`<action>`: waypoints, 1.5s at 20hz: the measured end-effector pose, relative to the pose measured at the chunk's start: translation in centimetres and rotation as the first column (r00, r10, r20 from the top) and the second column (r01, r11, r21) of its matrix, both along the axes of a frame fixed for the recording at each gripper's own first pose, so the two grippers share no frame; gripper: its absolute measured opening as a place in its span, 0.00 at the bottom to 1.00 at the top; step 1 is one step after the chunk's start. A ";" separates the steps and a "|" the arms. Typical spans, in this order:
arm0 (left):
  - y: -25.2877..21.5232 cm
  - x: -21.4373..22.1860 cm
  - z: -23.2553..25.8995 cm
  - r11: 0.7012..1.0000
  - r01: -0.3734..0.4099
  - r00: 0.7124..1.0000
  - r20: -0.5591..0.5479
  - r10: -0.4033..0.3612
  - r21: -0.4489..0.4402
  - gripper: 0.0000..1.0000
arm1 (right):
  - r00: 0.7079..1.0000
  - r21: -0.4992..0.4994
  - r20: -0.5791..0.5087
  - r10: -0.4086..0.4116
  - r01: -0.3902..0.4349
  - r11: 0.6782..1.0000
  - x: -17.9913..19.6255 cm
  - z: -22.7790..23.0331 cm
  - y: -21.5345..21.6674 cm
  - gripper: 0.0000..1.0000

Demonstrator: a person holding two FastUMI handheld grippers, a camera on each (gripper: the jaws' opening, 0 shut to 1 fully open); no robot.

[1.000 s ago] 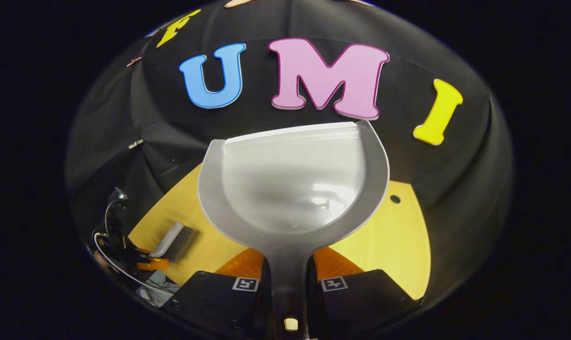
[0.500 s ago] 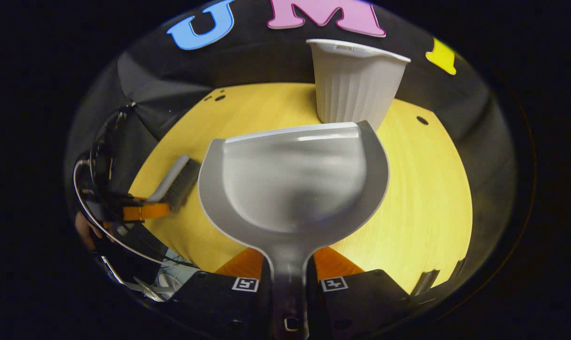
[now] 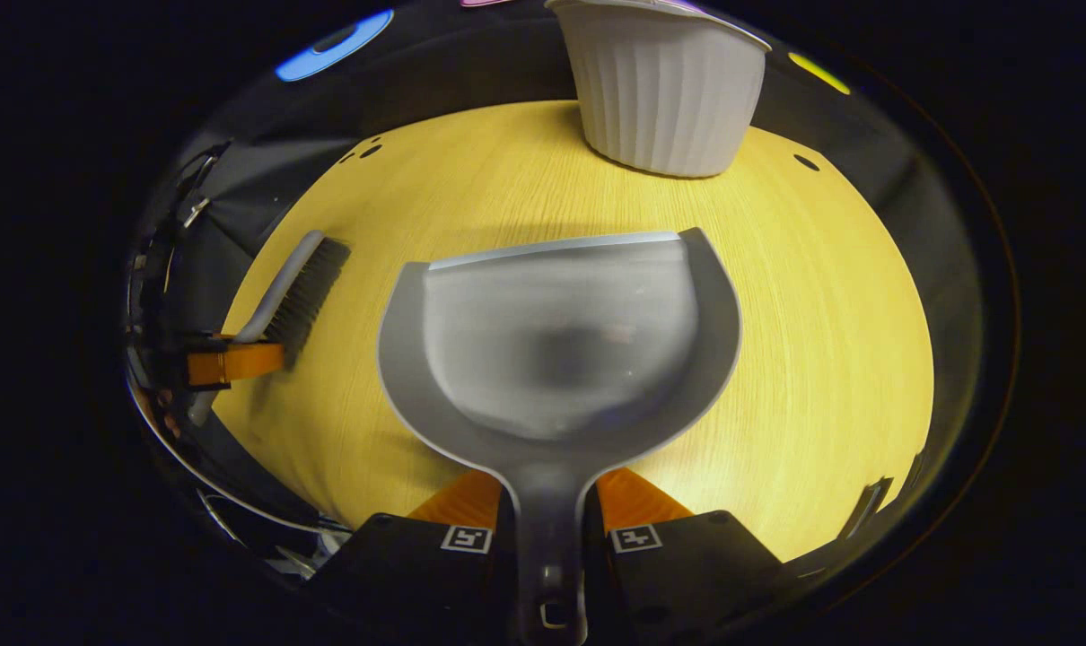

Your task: Pick up the small broom and dustpan from the desktop, sweep the trash into the dustpan with the broom, and then empty the trash into the garbage bin.

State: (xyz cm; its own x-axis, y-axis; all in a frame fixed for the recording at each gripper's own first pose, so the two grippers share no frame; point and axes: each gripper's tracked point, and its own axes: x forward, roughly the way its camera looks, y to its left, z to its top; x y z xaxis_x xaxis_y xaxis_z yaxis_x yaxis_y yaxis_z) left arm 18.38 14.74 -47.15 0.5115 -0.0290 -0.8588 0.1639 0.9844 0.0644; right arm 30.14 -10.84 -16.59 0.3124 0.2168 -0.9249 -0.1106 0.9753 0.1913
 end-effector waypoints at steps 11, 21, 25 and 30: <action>0.2 -0.9 3.1 0.998 0.062 0.993 0.101 -0.064 0.028 0.82 | 0.999 0.075 0.015 -0.039 0.038 0.996 -0.2 2.3 0.5 1.00; -1.2 -7.2 20.9 0.998 0.041 0.802 0.597 0.000 -0.056 0.98 | 0.876 0.148 0.456 -0.159 0.101 0.984 4.2 20.9 -2.6 0.99; -2.1 -9.5 27.3 0.993 0.082 0.647 0.763 0.010 -0.083 0.98 | 0.774 0.200 0.592 -0.225 0.130 0.971 5.1 27.2 -3.3 0.99; -3.3 -12.5 33.4 0.991 0.104 0.443 0.896 0.032 -0.088 0.97 | 0.570 0.184 0.784 -0.246 0.165 0.969 5.4 33.4 -5.8 0.99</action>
State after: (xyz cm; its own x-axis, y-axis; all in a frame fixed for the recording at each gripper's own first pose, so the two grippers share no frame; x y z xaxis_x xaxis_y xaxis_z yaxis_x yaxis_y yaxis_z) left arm 5.87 11.45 -13.74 0.9882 -0.1258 0.0869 0.1181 0.9890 0.0887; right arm 35.54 -16.63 16.77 0.9582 0.1104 -0.2640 -0.0557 0.9769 0.2061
